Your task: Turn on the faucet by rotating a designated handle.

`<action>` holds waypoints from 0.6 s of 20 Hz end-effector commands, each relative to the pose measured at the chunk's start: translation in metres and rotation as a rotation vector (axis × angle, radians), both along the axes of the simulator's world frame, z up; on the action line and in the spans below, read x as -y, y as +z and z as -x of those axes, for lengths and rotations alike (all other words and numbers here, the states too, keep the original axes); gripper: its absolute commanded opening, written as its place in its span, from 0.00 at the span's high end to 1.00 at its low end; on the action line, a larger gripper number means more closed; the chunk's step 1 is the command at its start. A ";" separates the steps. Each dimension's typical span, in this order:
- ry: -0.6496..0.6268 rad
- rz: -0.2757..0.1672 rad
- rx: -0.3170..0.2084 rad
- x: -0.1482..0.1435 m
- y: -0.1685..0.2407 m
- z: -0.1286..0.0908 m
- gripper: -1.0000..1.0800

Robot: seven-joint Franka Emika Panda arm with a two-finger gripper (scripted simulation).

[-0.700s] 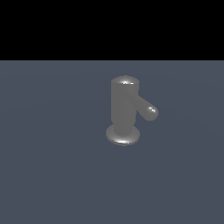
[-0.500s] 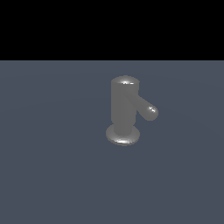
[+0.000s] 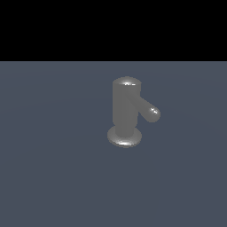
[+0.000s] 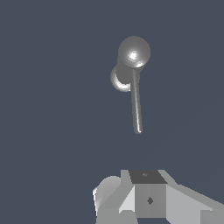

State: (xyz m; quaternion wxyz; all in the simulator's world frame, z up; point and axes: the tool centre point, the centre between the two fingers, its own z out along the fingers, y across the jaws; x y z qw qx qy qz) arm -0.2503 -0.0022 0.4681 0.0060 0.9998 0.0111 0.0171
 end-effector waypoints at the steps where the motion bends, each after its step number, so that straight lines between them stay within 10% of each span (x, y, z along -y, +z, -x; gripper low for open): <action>1: 0.003 -0.001 -0.002 0.000 -0.015 0.000 1.00; 12: 0.020 -0.005 -0.016 0.003 -0.114 -0.003 1.00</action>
